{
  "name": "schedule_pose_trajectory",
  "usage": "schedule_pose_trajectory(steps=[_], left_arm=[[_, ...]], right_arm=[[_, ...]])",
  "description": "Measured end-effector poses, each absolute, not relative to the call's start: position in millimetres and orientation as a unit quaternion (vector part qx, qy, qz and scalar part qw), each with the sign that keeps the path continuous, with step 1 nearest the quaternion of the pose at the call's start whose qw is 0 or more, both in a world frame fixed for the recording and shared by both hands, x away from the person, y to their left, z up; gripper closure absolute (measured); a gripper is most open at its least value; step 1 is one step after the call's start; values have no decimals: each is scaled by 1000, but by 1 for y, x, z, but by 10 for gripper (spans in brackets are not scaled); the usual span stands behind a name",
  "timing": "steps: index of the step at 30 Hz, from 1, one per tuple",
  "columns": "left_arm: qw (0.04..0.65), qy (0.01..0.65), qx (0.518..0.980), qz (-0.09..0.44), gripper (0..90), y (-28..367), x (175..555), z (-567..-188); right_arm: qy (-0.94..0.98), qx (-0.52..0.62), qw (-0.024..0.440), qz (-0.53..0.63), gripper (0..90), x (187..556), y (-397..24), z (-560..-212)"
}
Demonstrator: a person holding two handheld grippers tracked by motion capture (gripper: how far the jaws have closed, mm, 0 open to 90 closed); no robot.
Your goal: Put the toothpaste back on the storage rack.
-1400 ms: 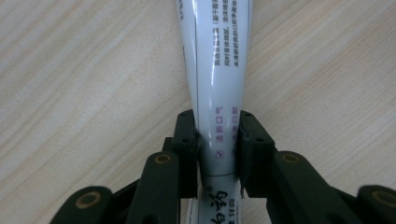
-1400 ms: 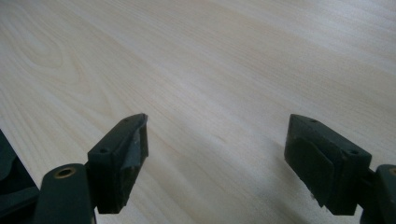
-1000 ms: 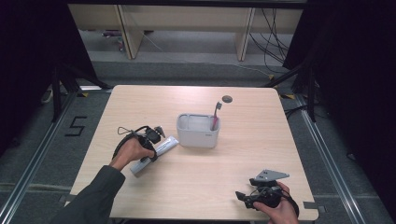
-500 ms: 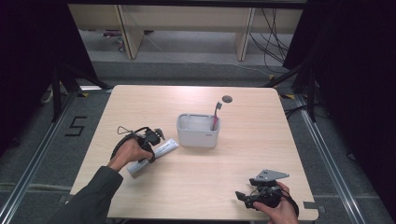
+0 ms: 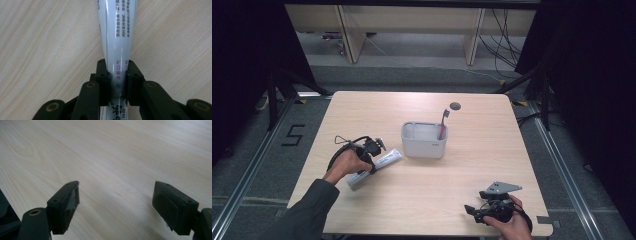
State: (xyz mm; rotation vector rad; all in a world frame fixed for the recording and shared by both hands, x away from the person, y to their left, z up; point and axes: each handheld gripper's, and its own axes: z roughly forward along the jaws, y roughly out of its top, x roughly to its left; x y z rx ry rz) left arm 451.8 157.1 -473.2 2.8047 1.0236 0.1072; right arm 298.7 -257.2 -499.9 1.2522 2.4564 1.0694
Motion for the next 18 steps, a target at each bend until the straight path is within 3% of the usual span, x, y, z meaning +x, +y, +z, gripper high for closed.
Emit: schedule_pose_trajectory(steps=[13, 18], left_arm=[[140, 355, 921, 75, 759, 175, 451, -452], [195, 372, 903, 92, 759, 188, 452, -438]], right_arm=[[826, 427, 85, 359, 229, 298, -256, -500], [826, 425, 85, 361, 229, 298, -256, -500]])
